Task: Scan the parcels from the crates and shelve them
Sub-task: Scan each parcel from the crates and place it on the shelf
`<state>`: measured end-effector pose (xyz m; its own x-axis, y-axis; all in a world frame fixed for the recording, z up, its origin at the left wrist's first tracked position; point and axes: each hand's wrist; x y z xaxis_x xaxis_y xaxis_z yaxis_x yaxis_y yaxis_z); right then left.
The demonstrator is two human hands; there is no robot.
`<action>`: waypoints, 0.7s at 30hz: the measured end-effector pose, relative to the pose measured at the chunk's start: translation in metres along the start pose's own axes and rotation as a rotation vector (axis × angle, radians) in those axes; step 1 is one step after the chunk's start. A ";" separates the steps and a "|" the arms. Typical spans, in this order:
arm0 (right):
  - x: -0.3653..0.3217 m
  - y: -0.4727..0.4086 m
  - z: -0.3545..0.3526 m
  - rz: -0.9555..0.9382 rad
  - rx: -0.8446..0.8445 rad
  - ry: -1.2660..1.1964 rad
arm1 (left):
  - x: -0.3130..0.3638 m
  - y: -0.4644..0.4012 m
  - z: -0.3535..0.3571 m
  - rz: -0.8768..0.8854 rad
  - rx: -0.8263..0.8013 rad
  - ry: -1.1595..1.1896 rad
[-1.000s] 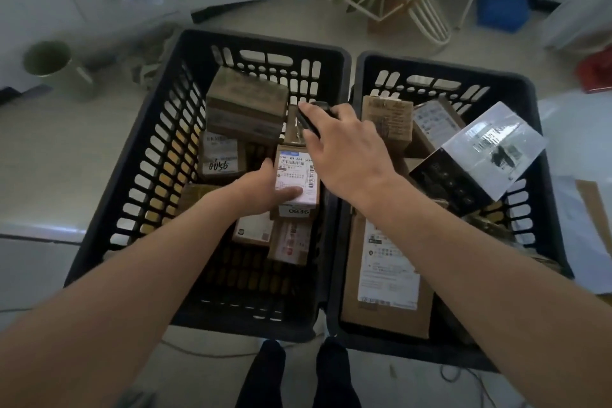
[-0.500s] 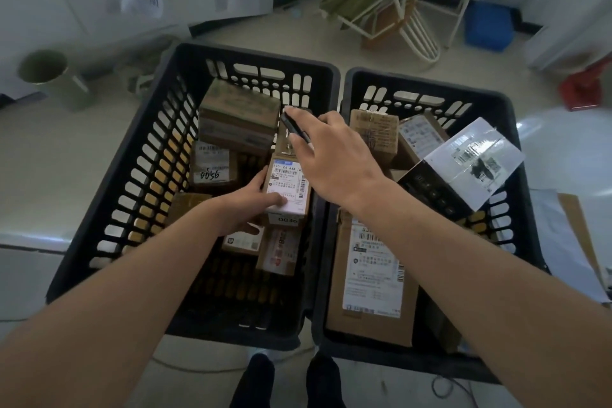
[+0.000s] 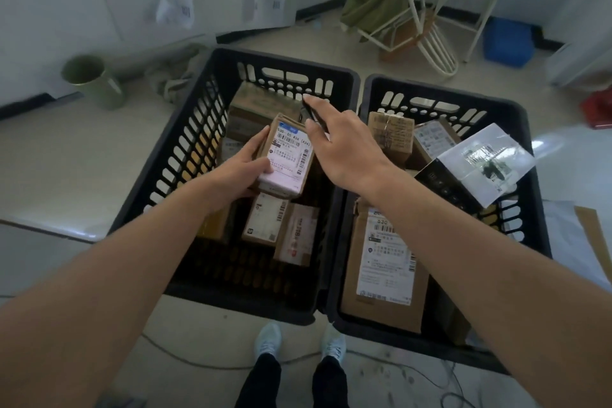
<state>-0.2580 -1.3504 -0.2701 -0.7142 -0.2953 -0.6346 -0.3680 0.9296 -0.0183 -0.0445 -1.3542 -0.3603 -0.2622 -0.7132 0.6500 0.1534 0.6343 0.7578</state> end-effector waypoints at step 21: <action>-0.122 0.044 -0.054 -0.179 -0.180 0.284 | 0.057 0.136 -0.054 0.505 0.389 -0.300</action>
<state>-0.2191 -1.2853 -0.1520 -0.7562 -0.5226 -0.3937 -0.5829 0.8115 0.0424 0.0129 -1.3242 -0.2171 -0.5090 -0.2261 0.8305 -0.0119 0.9666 0.2559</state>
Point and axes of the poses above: each hand's wrist, its own y-axis away from the middle knuckle, its own z-axis out of the palm, x = y × z, and after that the axes turned 14 degrees about -z, right-handed
